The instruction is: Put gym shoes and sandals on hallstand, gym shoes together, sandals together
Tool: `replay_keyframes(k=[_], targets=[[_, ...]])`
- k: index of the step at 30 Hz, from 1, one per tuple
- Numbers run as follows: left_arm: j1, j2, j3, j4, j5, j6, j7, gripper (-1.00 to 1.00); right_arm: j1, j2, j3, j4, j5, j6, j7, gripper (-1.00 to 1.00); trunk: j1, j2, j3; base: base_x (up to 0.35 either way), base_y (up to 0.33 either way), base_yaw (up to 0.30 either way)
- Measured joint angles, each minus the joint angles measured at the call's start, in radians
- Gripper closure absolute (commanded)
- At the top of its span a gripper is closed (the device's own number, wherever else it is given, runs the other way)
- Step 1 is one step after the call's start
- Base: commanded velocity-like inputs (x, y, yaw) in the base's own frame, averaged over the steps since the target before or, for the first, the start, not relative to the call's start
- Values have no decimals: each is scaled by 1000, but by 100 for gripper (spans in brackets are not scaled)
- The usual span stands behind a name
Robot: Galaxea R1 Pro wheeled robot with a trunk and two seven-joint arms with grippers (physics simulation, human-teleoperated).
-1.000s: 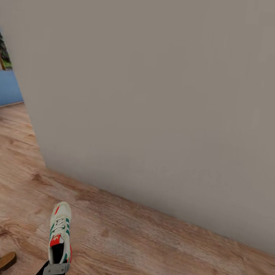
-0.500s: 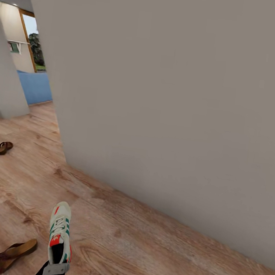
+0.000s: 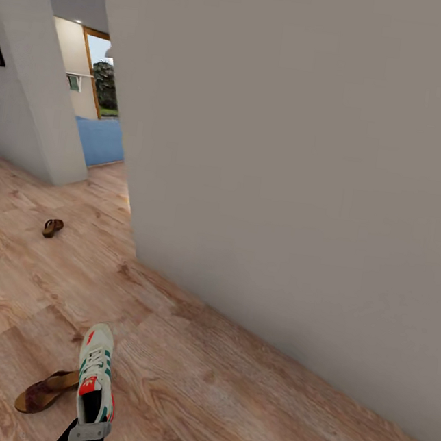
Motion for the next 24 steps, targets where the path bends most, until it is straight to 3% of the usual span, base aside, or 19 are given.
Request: replay_keyframes(k=[15, 24], targets=[[0, 1, 0, 0, 0, -1, 0, 100, 0, 1, 0, 0, 1, 0, 0, -100, 0, 0, 0, 0, 0, 278], [0, 2, 1, 30, 2, -62, 1, 100, 0, 1, 0, 0, 1, 0, 0, -100, 0, 0, 0, 0, 0, 278]])
